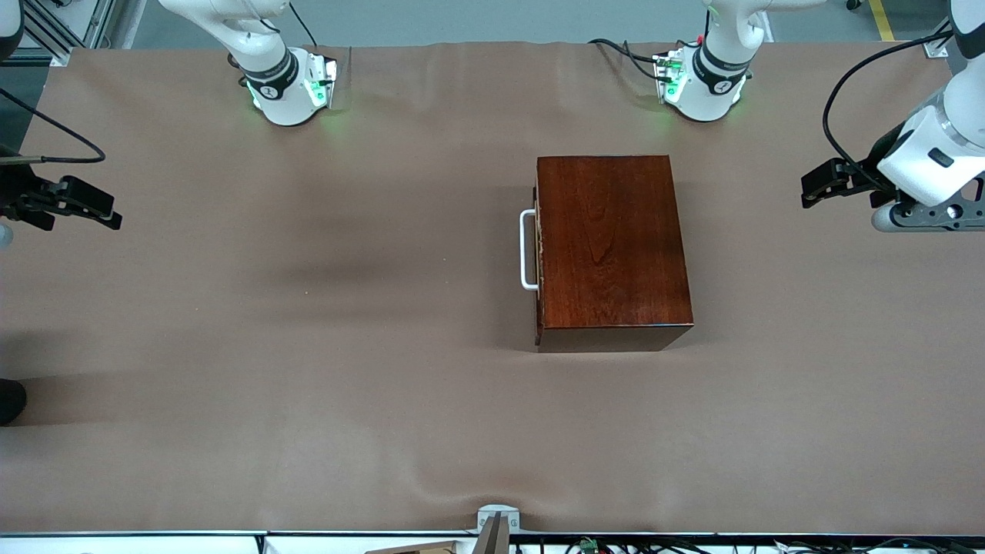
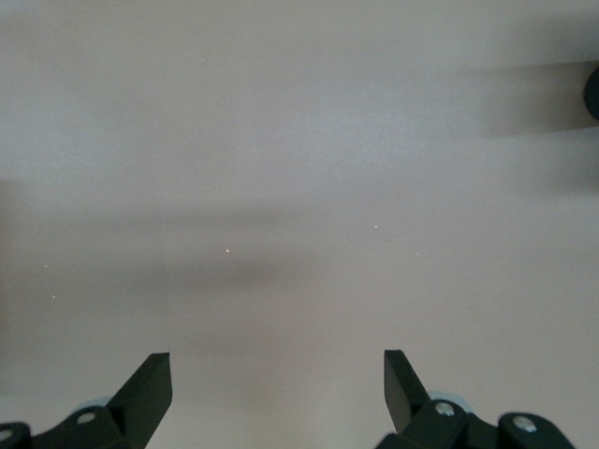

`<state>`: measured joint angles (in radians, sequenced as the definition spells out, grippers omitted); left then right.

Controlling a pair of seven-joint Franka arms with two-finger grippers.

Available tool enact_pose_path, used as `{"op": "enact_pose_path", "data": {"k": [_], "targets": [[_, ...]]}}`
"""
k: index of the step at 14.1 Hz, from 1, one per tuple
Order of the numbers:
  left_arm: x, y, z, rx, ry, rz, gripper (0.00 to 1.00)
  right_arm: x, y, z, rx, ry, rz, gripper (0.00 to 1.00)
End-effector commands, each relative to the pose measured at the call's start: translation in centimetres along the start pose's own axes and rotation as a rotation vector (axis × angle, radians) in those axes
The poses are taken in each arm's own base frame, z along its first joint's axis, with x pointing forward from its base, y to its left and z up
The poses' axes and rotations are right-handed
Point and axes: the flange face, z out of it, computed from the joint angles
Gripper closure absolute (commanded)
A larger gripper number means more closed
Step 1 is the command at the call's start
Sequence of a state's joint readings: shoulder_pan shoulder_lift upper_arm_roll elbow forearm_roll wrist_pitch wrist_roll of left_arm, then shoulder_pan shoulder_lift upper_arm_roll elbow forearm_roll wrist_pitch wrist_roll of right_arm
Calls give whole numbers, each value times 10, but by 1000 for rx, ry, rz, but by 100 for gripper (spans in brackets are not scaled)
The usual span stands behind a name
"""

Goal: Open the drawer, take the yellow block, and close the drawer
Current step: 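Move the left gripper to the white drawer handle of the wooden box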

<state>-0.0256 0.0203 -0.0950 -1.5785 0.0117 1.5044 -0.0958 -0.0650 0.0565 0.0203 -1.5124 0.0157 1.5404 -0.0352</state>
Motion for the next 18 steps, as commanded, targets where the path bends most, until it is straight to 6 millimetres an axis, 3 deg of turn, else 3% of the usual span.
{"op": "enact_pose_path", "data": {"k": [1, 5, 9, 13, 16, 18], "targets": [[-2, -1, -6, -2, 10, 32, 0, -6, 0, -6, -1, 10, 3, 0], [4, 4, -12, -6, 24, 21, 0, -5, 0, -7, -1, 12, 3, 0], [17, 38, -14, -6, 26, 18, 0, -6, 0, -6, -1, 10, 3, 0], [25, 98, 1, -6, 5, -71, 0, -6, 0, -6, -1, 10, 3, 0], [28, 156, 10, -4, 1, -124, 0, -6, 0, -6, -1, 10, 3, 0], [22, 205, 25, 10, -14, -154, 0, -6, 0, -6, -1, 10, 3, 0]]}}
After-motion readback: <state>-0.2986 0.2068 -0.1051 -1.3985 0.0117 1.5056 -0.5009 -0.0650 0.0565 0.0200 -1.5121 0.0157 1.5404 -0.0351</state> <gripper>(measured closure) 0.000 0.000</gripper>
